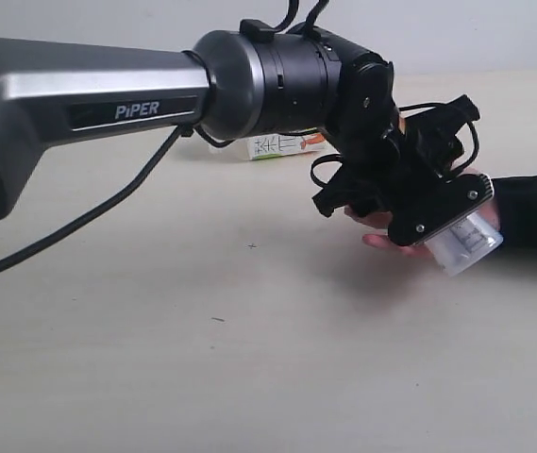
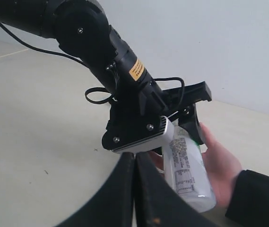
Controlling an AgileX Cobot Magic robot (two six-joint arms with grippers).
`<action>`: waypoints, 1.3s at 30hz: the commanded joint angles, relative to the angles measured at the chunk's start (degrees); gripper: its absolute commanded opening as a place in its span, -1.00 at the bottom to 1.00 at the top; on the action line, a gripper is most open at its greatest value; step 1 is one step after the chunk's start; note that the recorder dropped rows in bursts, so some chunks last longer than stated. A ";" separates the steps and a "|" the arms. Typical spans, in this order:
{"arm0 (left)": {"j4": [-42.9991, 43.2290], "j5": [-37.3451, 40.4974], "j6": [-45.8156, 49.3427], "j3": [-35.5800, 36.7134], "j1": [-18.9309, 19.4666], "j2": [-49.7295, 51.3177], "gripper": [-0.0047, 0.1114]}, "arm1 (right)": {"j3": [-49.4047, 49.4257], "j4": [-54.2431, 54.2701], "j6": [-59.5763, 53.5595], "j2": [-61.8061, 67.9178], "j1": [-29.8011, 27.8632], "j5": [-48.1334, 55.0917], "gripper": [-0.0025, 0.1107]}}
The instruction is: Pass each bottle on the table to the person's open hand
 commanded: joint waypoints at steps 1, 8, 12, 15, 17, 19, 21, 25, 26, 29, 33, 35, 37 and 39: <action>0.16 -2.53 1.57 -0.24 -0.22 -0.25 -0.92 | 0.21 -0.08 -0.24 -0.19 0.02 -0.18 -0.96; 0.16 -2.37 2.06 -0.24 0.02 1.25 -0.92 | 0.21 -0.08 -0.24 -0.19 0.02 -0.18 -0.96; 0.16 -2.17 2.06 -0.24 -0.31 2.26 -0.92 | 0.21 -0.08 -0.24 -0.19 0.02 -0.18 -0.96; 0.16 -2.30 1.96 -0.24 -0.31 2.37 -0.92 | 0.21 -0.08 -0.24 -0.19 0.02 -0.18 -0.96; 0.16 -2.56 1.34 -0.24 -0.31 2.37 -0.85 | 0.21 -0.08 -0.24 -0.19 0.02 -0.18 -0.96; 0.16 -3.06 -0.49 -0.24 -0.31 2.37 -0.64 | 0.21 -0.08 -0.24 -0.19 0.02 -0.18 -0.96; 0.16 -3.31 -1.19 -0.24 -0.31 2.37 -0.38 | 0.21 -0.08 -0.24 -0.19 0.02 -0.18 -0.96; 0.16 -3.57 -1.19 -0.24 -0.31 2.37 0.13 | 0.21 -0.08 -0.24 -0.19 0.02 -0.18 -0.96; 0.16 -3.92 -1.30 -0.24 -0.31 2.37 0.21 | 0.21 -0.08 -0.24 -0.19 0.02 -0.18 -0.96; 0.16 -5.81 -2.83 -0.24 -0.31 2.37 0.39 | 0.21 -0.08 -0.24 -0.19 0.02 -0.18 -0.96; 2.67 -6.15 -2.65 -0.24 -0.39 2.37 0.53 | 0.21 -0.08 -0.24 -0.19 0.02 -0.18 -0.96; 3.36 -6.02 -2.65 -0.24 -0.43 2.37 0.52 | 0.21 -0.08 -0.24 -0.19 0.02 -0.18 -0.96; 3.36 -5.76 -2.65 -0.24 -0.52 2.24 0.52 | 0.21 -0.08 -0.24 -0.19 0.02 -0.18 -0.96; 3.36 -5.19 -2.65 -0.24 -0.65 1.85 0.52 | 0.21 -0.08 -0.24 -0.19 0.02 -0.18 -0.96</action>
